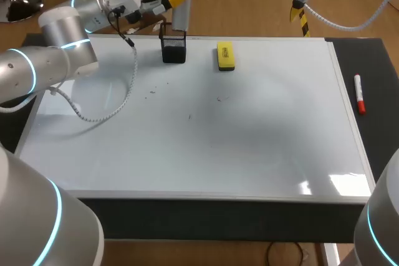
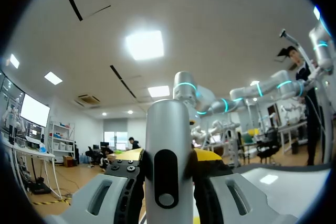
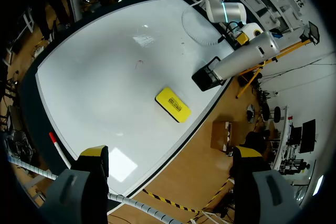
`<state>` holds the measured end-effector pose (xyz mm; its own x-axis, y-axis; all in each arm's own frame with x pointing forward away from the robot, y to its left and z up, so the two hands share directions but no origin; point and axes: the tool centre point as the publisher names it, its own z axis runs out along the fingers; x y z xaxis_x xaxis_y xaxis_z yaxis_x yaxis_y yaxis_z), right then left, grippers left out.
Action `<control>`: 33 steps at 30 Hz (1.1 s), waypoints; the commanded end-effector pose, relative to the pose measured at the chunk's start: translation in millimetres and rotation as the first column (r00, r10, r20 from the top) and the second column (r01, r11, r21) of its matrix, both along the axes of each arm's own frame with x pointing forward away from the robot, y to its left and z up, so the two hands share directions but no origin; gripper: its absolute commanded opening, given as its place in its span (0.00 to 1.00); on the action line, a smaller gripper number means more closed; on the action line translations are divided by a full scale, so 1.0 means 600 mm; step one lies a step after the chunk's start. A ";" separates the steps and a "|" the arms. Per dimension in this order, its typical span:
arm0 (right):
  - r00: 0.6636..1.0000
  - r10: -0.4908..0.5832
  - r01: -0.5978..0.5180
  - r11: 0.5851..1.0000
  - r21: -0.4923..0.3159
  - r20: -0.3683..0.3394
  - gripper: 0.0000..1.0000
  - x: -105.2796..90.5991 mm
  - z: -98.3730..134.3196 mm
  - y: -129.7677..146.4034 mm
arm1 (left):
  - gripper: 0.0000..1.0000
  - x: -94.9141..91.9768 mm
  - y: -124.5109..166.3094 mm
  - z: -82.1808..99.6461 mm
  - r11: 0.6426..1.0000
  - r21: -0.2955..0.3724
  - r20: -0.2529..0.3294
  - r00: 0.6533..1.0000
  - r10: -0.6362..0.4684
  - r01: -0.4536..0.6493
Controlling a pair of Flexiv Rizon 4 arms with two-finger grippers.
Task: Pick up the inspection probe, press it on each red-marked spot on the whiteboard one by one, put down the probe, pick up the eraser, and wipe off all the red marks.
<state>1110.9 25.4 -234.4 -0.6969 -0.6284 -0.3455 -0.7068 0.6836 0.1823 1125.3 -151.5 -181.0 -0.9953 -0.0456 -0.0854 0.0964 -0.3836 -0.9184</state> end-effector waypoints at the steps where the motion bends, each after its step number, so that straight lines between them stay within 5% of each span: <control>1: 1.000 0.001 -0.001 1.000 -0.005 0.000 1.00 -0.001 0.002 -0.001 | 0.00 -0.001 0.004 -0.006 1.000 -0.002 0.007 1.000 -0.022 0.022; 18: 1.000 0.001 -0.001 1.000 -0.005 0.000 1.00 -0.001 0.002 -0.001 | 0.00 0.003 0.028 -0.037 1.000 -0.002 -0.015 1.000 0.015 -0.015; 33: 1.000 0.001 -0.001 1.000 -0.005 0.000 1.00 -0.001 0.002 -0.001 | 0.00 0.008 0.024 -0.082 0.995 0.091 -0.035 0.999 0.039 -0.036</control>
<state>1110.9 25.4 -234.3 -0.6969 -0.6284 -0.3456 -0.7068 0.6836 0.1823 1134.4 -137.3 -232.2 -0.9960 -0.0683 -0.0576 0.0756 -0.2990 -0.9513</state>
